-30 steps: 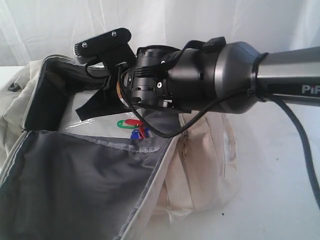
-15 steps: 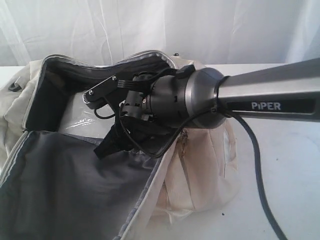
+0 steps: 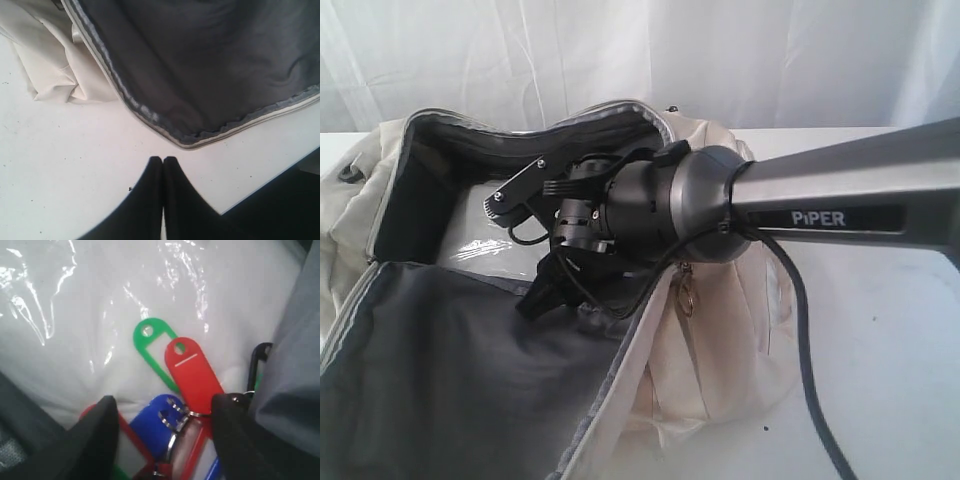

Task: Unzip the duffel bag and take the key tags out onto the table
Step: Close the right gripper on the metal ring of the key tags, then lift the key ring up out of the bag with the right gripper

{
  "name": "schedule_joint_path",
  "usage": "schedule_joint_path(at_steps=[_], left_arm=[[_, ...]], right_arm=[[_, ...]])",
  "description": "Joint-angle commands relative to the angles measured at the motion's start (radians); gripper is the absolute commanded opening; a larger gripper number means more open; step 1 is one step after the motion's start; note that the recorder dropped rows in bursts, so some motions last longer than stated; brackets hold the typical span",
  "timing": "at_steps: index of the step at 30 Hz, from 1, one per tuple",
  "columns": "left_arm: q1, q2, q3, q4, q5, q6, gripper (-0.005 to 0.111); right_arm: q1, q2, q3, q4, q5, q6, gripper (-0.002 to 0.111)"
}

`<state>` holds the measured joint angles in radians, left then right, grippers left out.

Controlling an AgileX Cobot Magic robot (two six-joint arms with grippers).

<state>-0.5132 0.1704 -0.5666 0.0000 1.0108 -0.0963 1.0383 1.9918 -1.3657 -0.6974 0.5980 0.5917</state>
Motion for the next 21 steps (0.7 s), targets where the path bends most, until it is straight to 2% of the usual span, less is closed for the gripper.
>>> schedule_joint_path(at_steps=[1, 5, 11, 21], left_arm=[[0.002, -0.008, -0.005, -0.016, 0.012, -0.004, 0.0], [0.002, -0.008, -0.005, -0.014, 0.012, -0.004, 0.0], [0.002, -0.008, -0.005, -0.006, 0.012, -0.004, 0.0], [0.002, -0.008, -0.005, -0.006, 0.012, -0.004, 0.0]], right_arm=[[-0.003, 0.084, 0.017, 0.02, 0.049, -0.004, 0.049], [-0.003, 0.095, 0.017, 0.02, 0.042, -0.002, 0.032], [-0.003, 0.082, 0.007, 0.025, -0.033, 0.048, 0.0], [-0.003, -0.023, -0.053, 0.008, -0.17, 0.103, 0.0]])
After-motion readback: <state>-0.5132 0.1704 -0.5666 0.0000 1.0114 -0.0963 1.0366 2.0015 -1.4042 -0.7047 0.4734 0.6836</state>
